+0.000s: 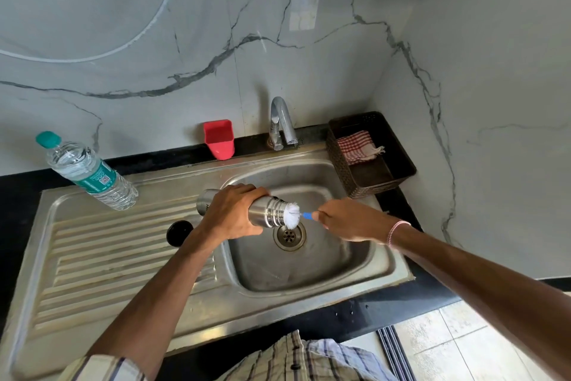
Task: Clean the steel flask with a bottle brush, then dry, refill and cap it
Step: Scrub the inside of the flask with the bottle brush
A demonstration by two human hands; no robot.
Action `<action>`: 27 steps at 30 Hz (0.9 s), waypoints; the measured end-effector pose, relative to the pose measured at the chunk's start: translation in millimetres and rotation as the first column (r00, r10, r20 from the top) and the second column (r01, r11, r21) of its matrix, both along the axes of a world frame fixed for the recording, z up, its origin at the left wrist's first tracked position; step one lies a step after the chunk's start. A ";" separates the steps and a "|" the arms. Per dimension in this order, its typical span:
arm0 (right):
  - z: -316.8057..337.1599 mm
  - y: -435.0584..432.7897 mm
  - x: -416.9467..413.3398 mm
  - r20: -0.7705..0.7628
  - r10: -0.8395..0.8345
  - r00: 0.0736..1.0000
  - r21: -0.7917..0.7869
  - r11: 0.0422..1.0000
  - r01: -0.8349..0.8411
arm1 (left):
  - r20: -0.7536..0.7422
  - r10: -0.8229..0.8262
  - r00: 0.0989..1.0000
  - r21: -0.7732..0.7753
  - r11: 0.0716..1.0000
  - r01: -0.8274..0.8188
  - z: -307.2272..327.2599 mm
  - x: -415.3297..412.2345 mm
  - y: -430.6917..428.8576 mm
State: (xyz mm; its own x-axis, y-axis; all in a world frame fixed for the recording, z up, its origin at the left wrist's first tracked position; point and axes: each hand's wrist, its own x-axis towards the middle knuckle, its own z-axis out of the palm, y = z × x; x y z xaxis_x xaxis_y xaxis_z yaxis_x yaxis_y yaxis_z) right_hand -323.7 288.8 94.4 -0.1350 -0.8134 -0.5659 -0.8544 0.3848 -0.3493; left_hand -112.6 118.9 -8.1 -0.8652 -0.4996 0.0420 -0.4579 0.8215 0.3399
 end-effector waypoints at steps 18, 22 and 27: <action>26.7 28.3 -0.9 -0.735 0.219 0.641 -0.232 0.807 -0.542 | -0.077 0.031 0.997 0.094 0.995 -0.024 6.3 3.0 -4.7; 38.4 32.6 -8.1 -0.716 0.204 0.668 -0.217 0.844 -0.491 | -0.054 0.027 0.998 0.087 0.996 -0.023 10.3 6.6 -12.6; 46.3 40.9 -18.7 -0.720 0.201 0.664 -0.222 0.840 -0.495 | -0.025 0.045 0.999 0.091 0.995 -0.043 10.9 10.3 -18.6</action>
State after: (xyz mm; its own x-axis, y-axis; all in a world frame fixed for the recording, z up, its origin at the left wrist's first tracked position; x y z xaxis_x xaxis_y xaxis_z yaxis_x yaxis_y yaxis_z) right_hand -342.5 329.7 140.7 -0.0038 -0.9955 -0.0942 -0.9535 -0.0248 0.3002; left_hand -102.3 100.3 2.9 -0.8414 -0.5400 0.0181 -0.4824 0.7659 0.4250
